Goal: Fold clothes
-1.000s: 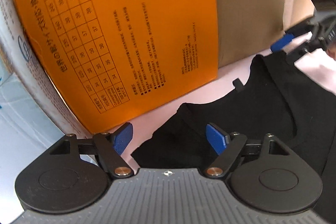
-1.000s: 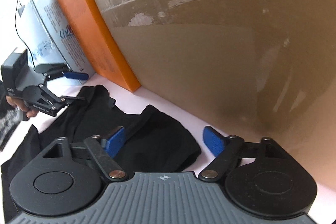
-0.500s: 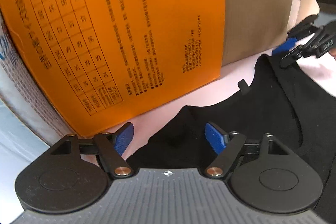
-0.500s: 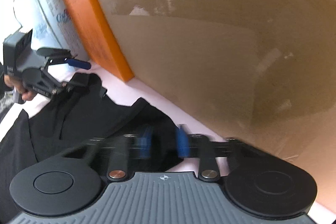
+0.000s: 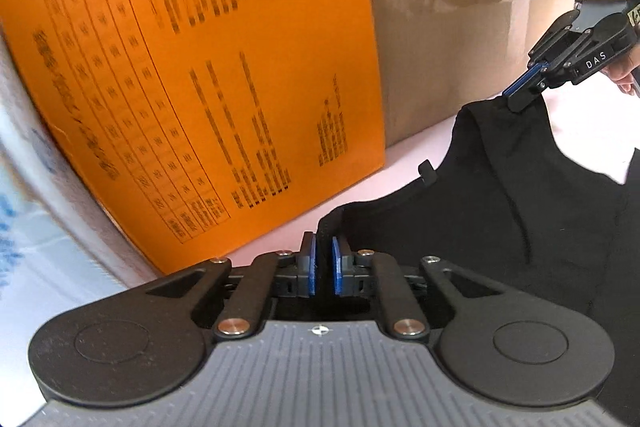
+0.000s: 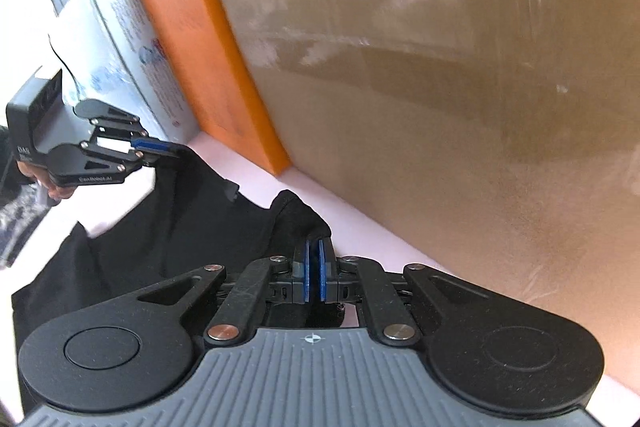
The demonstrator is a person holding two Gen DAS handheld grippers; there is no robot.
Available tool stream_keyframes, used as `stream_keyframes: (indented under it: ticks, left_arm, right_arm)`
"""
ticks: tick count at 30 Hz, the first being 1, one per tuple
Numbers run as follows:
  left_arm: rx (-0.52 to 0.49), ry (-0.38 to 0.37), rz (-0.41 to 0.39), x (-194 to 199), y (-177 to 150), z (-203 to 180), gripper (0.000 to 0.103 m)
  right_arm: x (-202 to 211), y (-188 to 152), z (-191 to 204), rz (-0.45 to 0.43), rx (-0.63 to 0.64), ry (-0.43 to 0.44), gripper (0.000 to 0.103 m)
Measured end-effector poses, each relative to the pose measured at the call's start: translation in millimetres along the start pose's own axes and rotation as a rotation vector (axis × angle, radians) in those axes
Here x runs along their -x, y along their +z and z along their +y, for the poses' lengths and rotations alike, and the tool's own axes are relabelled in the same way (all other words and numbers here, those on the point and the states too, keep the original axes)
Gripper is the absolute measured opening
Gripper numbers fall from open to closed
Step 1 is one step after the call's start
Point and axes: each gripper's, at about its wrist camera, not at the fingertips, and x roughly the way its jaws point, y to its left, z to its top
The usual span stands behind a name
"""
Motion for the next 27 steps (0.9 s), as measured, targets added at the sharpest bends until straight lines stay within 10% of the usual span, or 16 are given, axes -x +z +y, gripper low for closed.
stream_keyframes:
  ticks: [17,27]
  left_arm:
    - [-0.059,0.063,-0.128,177.3,-48.4,-89.8,0.007]
    - [-0.033,0.014,0.015,207.6,-131.7,-159.9,0.015]
  right_arm:
    - [123.9,-56.8,136.1,-0.070,0.089,0.098,0.005]
    - [126.8,-152.3,185.3,0.073,0.115,0.065,0.009]
